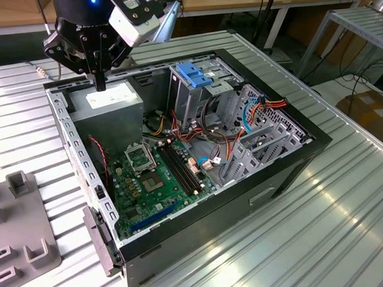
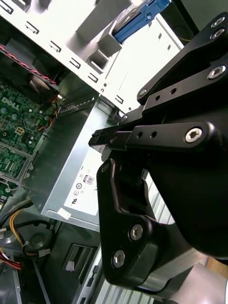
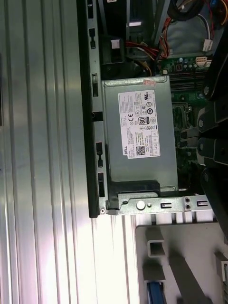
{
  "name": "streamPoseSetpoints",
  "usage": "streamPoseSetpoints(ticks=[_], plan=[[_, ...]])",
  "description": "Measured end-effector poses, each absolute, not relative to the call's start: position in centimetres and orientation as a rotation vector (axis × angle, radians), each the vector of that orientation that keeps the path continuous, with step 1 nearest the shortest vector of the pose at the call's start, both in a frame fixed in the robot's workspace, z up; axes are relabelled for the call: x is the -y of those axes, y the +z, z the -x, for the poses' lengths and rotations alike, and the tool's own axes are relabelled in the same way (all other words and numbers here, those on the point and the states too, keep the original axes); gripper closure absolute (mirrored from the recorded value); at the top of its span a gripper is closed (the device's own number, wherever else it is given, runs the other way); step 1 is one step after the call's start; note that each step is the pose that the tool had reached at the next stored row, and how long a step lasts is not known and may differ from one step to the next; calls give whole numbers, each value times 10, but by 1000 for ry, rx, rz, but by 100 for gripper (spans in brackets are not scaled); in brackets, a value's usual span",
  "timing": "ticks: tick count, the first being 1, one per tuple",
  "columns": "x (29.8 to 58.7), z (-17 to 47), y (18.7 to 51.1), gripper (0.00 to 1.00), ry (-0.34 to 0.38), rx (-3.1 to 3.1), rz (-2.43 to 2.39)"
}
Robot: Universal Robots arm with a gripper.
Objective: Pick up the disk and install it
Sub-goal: 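Reach for the disk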
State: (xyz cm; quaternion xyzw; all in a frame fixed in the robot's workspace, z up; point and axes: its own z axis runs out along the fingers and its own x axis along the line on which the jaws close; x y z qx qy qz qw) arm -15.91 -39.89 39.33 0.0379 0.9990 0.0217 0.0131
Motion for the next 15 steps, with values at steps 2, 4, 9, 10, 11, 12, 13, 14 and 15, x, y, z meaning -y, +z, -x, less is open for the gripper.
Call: streamPoseSetpoints(ticks=[2,4,9,10,11,12,13,14,15], plan=[[399,161,393,90,68,-3112,-118],[399,163,393,90,68,-3112,-118],[399,166,393,90,68,-3112,-118],[399,167,393,90,68,-3113,-118],[399,167,393,90,68,-3112,-118],[399,168,393,90,68,-3112,-118],[399,170,393,90,68,-3112,-118],[399,171,393,90,68,-3113,-118],[399,172,393,90,68,-3112,-118]])
